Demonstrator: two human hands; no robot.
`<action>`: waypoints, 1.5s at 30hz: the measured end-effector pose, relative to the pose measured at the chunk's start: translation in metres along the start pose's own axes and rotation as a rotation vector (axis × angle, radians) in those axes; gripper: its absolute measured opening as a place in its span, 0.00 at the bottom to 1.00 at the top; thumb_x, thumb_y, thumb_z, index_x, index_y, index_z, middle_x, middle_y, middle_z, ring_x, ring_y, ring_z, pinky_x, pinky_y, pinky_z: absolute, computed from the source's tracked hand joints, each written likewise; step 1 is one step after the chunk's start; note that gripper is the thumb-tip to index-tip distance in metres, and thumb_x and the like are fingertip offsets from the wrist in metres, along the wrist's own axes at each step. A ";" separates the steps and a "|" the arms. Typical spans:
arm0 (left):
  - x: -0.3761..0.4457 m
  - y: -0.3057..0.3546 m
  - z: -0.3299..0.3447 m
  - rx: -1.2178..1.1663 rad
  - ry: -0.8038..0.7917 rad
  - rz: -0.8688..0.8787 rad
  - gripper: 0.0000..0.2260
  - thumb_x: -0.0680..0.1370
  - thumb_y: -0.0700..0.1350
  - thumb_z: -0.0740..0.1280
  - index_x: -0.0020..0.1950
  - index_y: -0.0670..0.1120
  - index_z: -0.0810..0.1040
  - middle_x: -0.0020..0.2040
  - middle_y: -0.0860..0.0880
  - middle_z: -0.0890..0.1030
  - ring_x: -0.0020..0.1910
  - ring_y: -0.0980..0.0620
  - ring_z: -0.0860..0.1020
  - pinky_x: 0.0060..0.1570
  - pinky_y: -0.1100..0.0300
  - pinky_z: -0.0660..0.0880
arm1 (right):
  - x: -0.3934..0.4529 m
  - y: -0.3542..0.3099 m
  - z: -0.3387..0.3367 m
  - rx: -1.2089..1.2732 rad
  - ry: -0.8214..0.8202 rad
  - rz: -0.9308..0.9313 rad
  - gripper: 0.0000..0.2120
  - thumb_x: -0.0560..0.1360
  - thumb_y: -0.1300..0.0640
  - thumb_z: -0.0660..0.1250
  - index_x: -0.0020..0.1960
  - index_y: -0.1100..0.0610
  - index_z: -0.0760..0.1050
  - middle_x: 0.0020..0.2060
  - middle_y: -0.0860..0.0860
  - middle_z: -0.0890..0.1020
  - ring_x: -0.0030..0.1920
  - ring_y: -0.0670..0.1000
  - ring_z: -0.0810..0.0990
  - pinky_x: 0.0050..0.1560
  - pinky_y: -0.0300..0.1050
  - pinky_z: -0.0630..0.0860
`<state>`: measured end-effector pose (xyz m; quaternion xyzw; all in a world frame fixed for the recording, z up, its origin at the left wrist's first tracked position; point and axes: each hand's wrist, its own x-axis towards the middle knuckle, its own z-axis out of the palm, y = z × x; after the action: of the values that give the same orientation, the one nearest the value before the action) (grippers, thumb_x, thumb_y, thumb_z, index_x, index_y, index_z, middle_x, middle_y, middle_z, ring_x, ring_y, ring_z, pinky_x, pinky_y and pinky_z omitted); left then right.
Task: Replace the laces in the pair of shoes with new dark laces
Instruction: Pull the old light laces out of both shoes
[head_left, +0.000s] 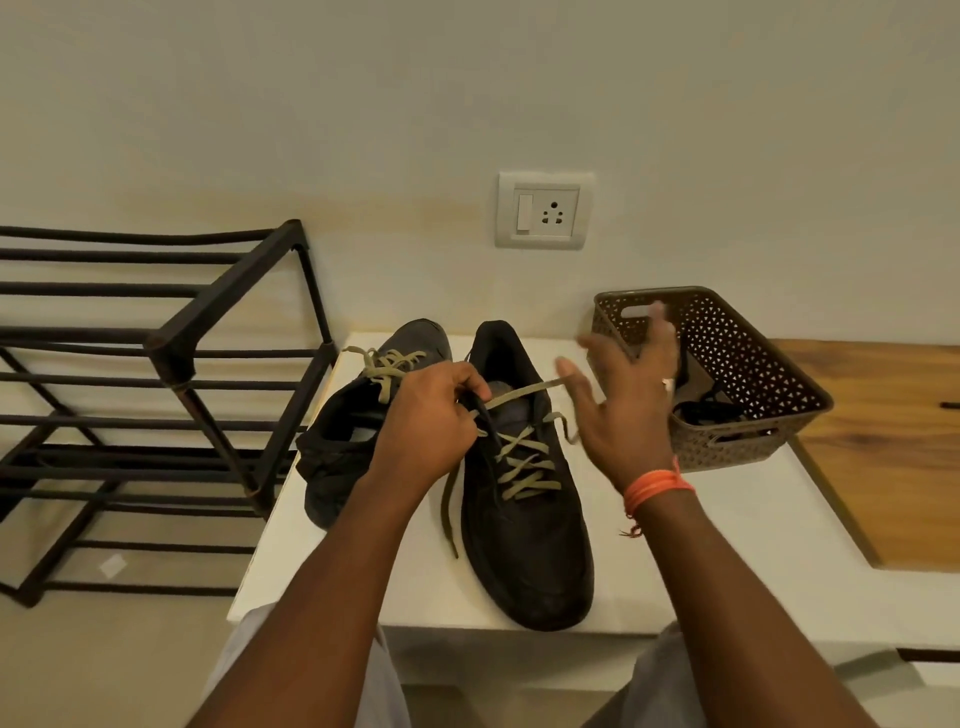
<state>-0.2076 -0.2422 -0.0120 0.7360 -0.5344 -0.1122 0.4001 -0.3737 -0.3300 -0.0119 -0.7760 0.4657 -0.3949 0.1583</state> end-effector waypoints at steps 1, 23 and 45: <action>-0.001 -0.002 -0.001 -0.009 -0.002 0.005 0.16 0.73 0.29 0.62 0.46 0.50 0.80 0.47 0.49 0.81 0.43 0.54 0.78 0.47 0.59 0.79 | -0.005 -0.007 0.008 -0.036 -0.135 -0.081 0.14 0.78 0.44 0.64 0.59 0.49 0.78 0.79 0.55 0.45 0.78 0.57 0.38 0.75 0.56 0.42; -0.020 0.021 0.033 0.314 -0.120 0.133 0.14 0.78 0.57 0.64 0.57 0.53 0.81 0.73 0.50 0.65 0.75 0.49 0.53 0.71 0.48 0.56 | -0.004 0.008 0.006 0.355 -0.482 -0.002 0.06 0.79 0.51 0.64 0.55 0.49 0.76 0.58 0.48 0.77 0.51 0.48 0.81 0.53 0.47 0.77; -0.006 0.014 0.021 0.054 0.480 -0.143 0.08 0.80 0.45 0.61 0.55 0.45 0.76 0.62 0.45 0.71 0.62 0.47 0.69 0.59 0.50 0.72 | 0.004 0.018 0.007 0.507 -0.341 0.165 0.02 0.78 0.59 0.65 0.47 0.56 0.76 0.46 0.50 0.81 0.48 0.47 0.79 0.45 0.42 0.75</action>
<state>-0.2320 -0.2485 -0.0178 0.7879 -0.3734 0.0522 0.4869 -0.3781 -0.3441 -0.0259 -0.7263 0.3808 -0.3485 0.4539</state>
